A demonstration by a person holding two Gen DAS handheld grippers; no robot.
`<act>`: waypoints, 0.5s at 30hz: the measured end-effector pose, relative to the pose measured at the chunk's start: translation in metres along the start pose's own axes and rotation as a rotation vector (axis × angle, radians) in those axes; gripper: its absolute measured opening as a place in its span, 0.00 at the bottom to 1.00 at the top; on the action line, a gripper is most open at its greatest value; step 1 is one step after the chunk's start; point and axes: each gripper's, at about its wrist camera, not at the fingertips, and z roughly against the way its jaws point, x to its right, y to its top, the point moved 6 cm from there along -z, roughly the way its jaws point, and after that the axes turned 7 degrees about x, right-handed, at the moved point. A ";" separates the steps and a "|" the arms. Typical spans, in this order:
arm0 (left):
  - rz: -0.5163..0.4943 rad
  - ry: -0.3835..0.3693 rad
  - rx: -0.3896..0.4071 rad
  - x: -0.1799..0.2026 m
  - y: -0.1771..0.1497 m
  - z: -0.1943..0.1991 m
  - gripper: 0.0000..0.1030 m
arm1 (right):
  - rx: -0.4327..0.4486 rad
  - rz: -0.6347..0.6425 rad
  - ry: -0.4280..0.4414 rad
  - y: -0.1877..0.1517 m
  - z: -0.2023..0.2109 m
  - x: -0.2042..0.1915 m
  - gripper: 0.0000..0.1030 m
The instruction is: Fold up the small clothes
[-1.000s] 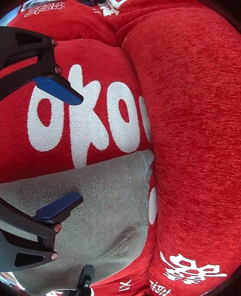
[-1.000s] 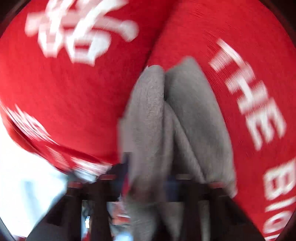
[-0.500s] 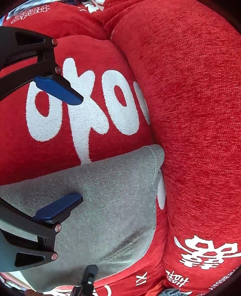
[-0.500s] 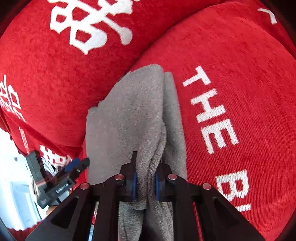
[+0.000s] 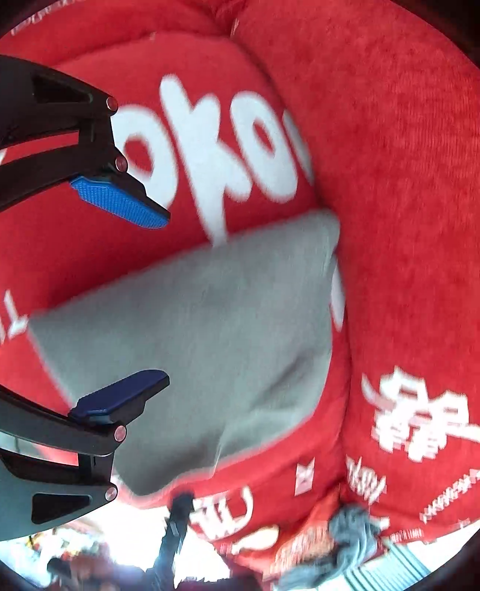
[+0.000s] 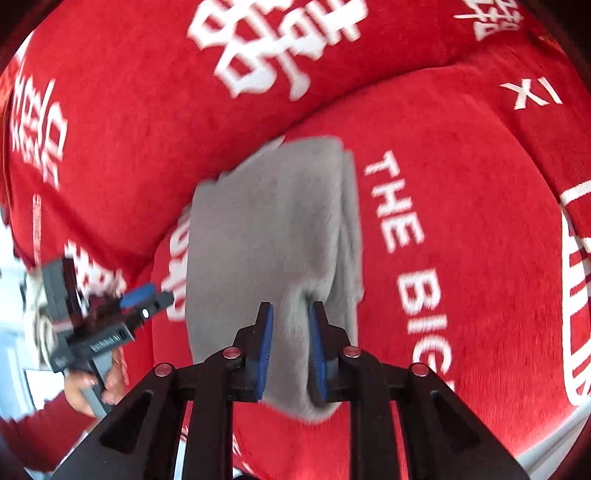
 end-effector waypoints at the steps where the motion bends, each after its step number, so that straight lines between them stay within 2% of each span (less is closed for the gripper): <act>1: -0.004 -0.032 -0.005 0.008 -0.002 0.001 0.76 | -0.007 0.018 -0.012 -0.005 -0.004 -0.002 0.22; 2: -0.009 -0.069 -0.012 0.018 -0.006 0.002 0.72 | -0.027 0.033 -0.037 -0.011 -0.007 -0.002 0.21; 3: -0.021 -0.096 -0.025 0.026 -0.009 -0.001 0.68 | -0.037 0.030 -0.038 -0.013 -0.010 -0.003 0.10; 4: -0.036 -0.114 -0.040 0.034 -0.013 -0.003 0.68 | -0.045 0.022 -0.031 -0.015 -0.013 -0.005 0.07; 8: -0.135 -0.135 -0.083 0.060 -0.035 -0.015 0.68 | -0.048 0.024 -0.017 -0.019 -0.017 -0.005 0.07; 11: -0.198 -0.117 -0.112 0.066 -0.051 -0.021 0.68 | -0.058 0.052 -0.063 -0.024 -0.016 -0.003 0.11; 13: -0.214 -0.121 -0.123 0.068 -0.057 -0.022 0.68 | -0.069 0.112 -0.087 -0.027 -0.013 -0.004 0.13; 15: -0.212 -0.127 -0.144 0.067 -0.062 -0.025 0.68 | -0.090 0.123 -0.072 -0.032 -0.016 -0.004 0.14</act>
